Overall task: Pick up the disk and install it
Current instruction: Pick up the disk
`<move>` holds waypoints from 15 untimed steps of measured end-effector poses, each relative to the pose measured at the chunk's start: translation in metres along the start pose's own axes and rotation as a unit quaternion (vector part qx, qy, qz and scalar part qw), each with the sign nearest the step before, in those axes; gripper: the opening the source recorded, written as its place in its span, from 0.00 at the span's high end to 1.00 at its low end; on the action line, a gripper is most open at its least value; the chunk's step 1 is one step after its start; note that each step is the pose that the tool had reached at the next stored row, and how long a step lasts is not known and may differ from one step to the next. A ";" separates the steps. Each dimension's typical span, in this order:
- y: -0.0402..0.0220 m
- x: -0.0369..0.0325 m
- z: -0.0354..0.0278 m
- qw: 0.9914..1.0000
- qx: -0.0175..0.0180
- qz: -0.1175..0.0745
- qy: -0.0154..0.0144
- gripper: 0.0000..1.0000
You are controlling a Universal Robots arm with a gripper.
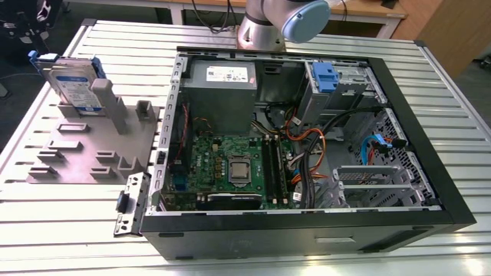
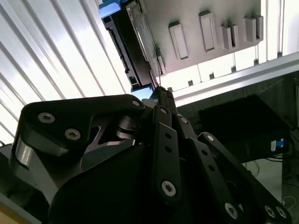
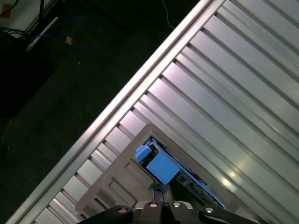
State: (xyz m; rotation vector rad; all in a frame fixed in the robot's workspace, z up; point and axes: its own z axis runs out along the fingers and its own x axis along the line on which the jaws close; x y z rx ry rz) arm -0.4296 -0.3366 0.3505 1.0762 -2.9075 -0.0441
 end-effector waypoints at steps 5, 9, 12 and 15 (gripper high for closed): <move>0.0000 0.0000 0.0000 1.000 0.001 -0.026 0.001 0.89; 0.0000 0.0000 0.0000 0.999 0.002 -0.054 0.002 0.89; 0.0000 0.0000 0.0000 0.997 0.002 -0.074 0.003 0.89; 0.0000 0.0000 0.0000 0.996 0.003 -0.093 0.004 0.89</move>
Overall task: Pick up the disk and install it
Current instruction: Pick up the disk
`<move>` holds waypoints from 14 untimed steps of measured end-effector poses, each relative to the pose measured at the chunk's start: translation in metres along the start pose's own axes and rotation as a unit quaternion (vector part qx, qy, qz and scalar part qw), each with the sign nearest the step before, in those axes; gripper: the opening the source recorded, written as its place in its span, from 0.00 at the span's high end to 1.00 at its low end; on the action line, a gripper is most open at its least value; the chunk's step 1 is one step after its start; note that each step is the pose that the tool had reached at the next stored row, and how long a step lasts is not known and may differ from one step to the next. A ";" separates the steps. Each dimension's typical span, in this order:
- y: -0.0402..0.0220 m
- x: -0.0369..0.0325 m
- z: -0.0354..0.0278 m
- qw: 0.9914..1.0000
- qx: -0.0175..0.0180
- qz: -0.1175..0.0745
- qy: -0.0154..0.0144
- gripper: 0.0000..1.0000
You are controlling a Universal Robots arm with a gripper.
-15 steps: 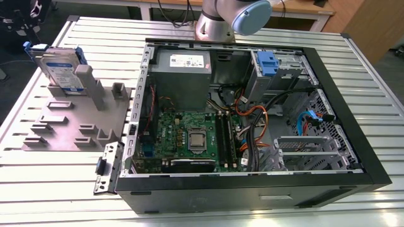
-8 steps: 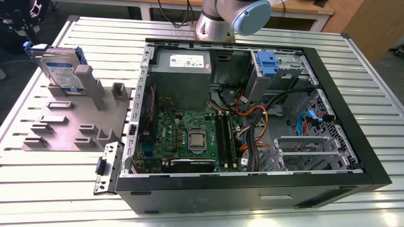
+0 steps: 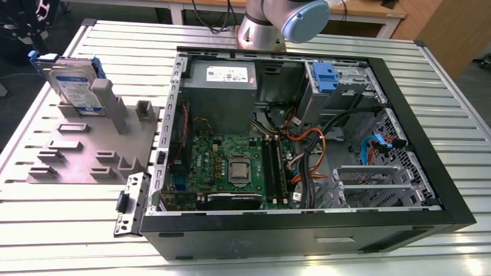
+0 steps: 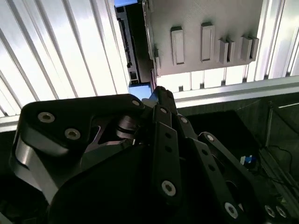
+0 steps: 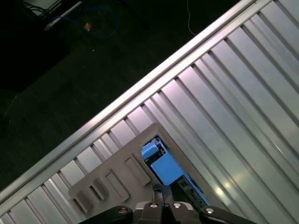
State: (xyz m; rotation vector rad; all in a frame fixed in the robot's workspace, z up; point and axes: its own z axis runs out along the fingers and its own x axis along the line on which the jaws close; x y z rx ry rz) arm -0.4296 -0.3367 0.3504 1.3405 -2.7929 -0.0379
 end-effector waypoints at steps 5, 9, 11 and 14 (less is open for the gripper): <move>0.0000 0.0000 0.0000 1.000 0.001 -0.029 0.001 0.89; 0.0000 0.0000 0.0000 0.999 0.001 -0.045 0.002 0.89; 0.0000 0.0000 0.0000 0.999 0.001 -0.052 0.002 0.89; 0.0000 0.0000 0.0000 0.998 0.002 -0.064 0.003 0.89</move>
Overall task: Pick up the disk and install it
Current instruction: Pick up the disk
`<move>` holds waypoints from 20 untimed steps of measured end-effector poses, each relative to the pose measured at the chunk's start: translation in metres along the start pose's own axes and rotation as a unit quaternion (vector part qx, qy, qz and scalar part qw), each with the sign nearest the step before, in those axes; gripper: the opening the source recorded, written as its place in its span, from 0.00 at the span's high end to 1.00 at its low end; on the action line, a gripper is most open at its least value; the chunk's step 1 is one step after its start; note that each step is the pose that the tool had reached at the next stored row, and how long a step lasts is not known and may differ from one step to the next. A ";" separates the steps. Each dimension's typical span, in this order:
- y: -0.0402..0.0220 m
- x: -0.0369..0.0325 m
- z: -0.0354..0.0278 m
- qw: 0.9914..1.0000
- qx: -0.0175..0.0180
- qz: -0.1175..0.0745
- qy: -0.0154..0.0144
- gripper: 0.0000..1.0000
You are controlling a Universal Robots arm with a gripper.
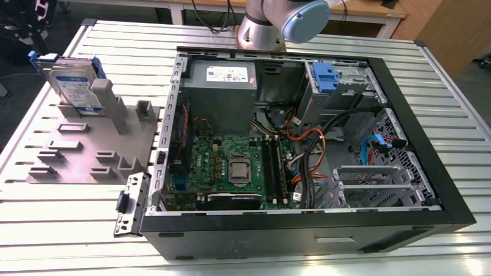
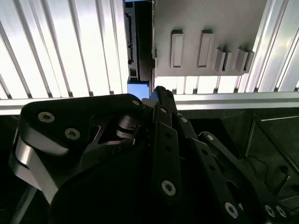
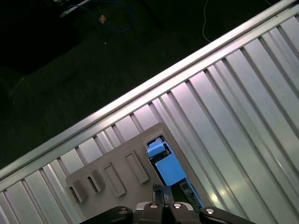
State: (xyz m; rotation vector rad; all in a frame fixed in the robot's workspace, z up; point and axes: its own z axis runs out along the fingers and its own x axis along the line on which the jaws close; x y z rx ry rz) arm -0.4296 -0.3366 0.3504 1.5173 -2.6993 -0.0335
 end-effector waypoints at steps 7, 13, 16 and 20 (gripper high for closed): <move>0.0000 0.0000 0.0000 0.999 0.001 -0.048 0.002 0.89; 0.0000 0.0000 0.0000 0.996 0.003 -0.093 0.004 0.89; 0.0000 0.0000 0.0000 0.994 0.003 -0.105 0.004 0.89; 0.0000 0.0000 0.0000 0.994 0.003 -0.106 0.004 0.89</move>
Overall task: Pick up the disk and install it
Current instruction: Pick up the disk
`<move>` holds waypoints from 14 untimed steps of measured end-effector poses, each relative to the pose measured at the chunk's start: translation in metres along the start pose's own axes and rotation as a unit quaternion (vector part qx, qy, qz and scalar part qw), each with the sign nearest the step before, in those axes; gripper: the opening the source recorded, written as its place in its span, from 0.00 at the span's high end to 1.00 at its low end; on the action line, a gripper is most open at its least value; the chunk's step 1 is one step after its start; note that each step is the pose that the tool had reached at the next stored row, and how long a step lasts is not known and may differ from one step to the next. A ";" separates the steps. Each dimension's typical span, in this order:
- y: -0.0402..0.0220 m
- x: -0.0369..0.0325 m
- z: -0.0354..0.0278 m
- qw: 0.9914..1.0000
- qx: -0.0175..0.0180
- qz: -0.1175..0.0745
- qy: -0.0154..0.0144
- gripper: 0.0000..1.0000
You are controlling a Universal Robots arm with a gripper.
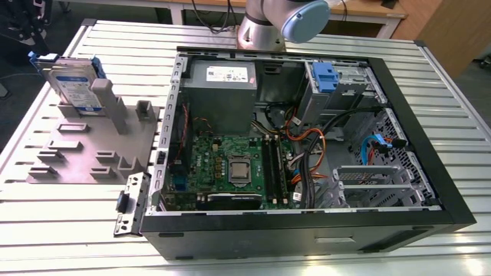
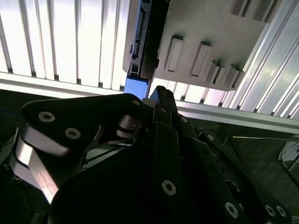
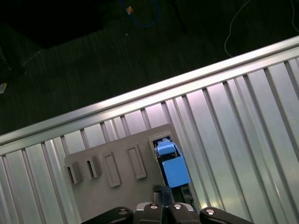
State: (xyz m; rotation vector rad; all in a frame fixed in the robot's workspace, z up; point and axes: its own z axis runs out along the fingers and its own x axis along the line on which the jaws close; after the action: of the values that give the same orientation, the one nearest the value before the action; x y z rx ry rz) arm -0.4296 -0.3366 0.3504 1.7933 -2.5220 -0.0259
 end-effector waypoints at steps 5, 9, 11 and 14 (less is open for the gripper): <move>0.0000 0.0000 0.0000 1.000 0.000 0.000 0.000 0.89; 0.0000 0.0000 0.0000 1.000 0.000 0.000 0.000 0.89; 0.0004 0.0000 0.0000 1.000 -0.005 -0.011 -0.013 0.89; 0.0003 0.0001 0.0001 0.999 -0.004 -0.030 -0.013 0.89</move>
State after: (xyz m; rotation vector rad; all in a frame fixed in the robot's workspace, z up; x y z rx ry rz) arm -0.4300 -0.3367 0.3503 1.8764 -2.4803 -0.0619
